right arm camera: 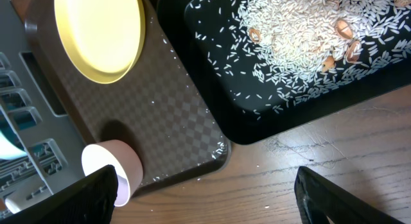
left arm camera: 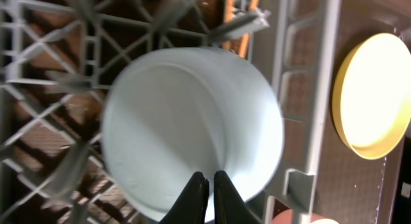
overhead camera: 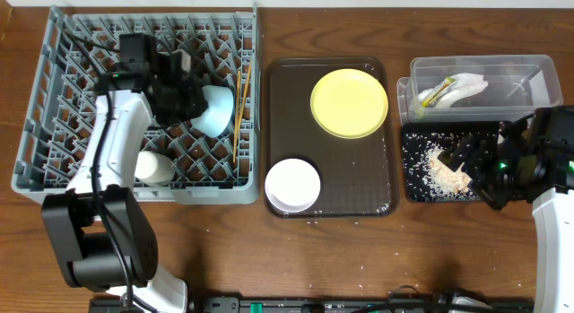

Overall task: Sort waste into correct bins and load items into the dishwasher
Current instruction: 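Release the blue bowl upright in the rack and raise the left gripper, then move the left gripper to the pink bowl and grasp its rim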

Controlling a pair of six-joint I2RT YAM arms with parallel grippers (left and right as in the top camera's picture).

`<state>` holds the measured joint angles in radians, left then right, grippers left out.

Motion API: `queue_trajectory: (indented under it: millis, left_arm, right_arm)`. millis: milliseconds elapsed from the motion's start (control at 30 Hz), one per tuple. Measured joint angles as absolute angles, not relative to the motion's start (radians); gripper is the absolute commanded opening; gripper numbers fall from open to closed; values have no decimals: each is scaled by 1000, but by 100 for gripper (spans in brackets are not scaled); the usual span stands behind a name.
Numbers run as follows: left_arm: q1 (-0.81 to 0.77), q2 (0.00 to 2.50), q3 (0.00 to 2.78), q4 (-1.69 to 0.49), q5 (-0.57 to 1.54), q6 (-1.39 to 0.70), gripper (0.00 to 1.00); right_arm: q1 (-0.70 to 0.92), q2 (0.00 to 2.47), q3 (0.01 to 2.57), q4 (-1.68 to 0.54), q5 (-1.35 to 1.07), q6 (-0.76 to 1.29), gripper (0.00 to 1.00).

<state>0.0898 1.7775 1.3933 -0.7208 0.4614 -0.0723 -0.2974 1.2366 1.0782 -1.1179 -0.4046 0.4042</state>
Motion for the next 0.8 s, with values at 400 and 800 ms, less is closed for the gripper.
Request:
queue_trajectory:
  millis: [400,800]
  left_arm:
    - [-57,1776,1393,-718,387,-40,8]
    - [-76,1741,1393,-725,290,-26,8]
  right_arm:
    - [-297,1237,1078,-1118,-405,404,86]
    - [-297,1237,1078,-1118,-405,404,87]
